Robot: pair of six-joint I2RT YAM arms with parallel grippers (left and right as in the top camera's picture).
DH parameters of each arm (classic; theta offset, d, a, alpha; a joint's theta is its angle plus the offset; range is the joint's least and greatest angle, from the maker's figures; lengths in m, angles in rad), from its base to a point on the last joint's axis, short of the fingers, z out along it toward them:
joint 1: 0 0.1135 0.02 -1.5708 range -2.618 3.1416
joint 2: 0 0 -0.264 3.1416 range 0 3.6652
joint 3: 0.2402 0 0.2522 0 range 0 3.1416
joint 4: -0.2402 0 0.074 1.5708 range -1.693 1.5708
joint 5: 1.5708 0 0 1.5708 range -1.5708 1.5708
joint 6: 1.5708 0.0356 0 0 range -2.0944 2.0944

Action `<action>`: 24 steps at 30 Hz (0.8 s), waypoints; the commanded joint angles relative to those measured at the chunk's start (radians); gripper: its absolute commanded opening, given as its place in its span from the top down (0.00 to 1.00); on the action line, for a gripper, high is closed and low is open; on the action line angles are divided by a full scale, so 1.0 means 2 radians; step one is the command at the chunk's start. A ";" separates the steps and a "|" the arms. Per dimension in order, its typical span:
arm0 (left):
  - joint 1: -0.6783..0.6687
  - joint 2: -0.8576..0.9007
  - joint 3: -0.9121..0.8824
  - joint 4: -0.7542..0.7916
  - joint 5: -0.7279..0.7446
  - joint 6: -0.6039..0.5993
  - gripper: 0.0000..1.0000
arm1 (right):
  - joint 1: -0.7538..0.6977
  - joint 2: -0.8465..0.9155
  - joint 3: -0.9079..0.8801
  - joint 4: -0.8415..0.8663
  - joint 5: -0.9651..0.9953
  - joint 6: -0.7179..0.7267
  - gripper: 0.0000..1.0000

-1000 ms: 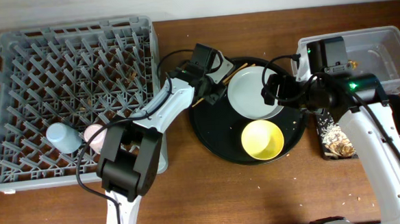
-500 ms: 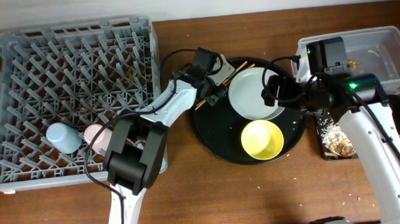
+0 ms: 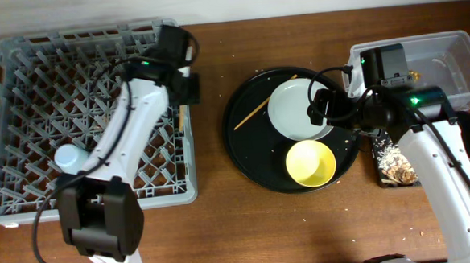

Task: Sort waste into correct bins and load items into the dishwasher rack
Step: 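Pick up the wooden chopsticks with the left gripper and place them in the rack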

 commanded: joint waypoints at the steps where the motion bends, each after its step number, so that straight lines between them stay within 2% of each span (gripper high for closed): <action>1: 0.033 0.028 -0.001 0.010 -0.023 -0.081 1.00 | -0.001 -0.008 0.008 0.001 -0.003 0.004 0.02; 4: 0.032 0.058 -0.001 0.014 -0.015 -0.081 0.99 | -0.002 -0.008 0.008 0.001 -0.004 0.004 0.02; 7: 0.032 0.042 0.010 0.007 0.000 -0.054 0.74 | -0.001 -0.008 0.008 0.000 -0.004 0.004 0.02; 10: 0.017 -0.008 0.023 0.010 0.105 -0.028 0.73 | -0.002 -0.008 0.008 -0.001 -0.004 0.004 0.02; 12: -0.023 -0.004 0.018 0.053 0.133 0.060 0.74 | -0.002 -0.008 0.008 -0.001 -0.004 0.004 0.02; 13: -0.056 0.014 0.015 0.078 0.133 0.146 0.74 | -0.002 -0.008 0.008 -0.001 -0.004 0.004 0.02; 14: -0.080 0.036 0.015 0.092 0.126 0.196 0.74 | -0.002 -0.008 0.008 -0.001 -0.004 0.004 0.02; 15: -0.099 0.061 0.014 0.103 0.103 0.213 0.73 | -0.001 -0.008 0.008 -0.001 -0.004 0.004 0.02; 19: -0.131 0.132 0.014 0.132 0.078 0.214 0.73 | -0.002 -0.008 0.008 -0.001 -0.004 0.004 0.02; 24: -0.133 0.191 0.014 0.164 0.078 0.214 0.73 | -0.001 -0.008 0.008 -0.001 -0.004 0.004 0.02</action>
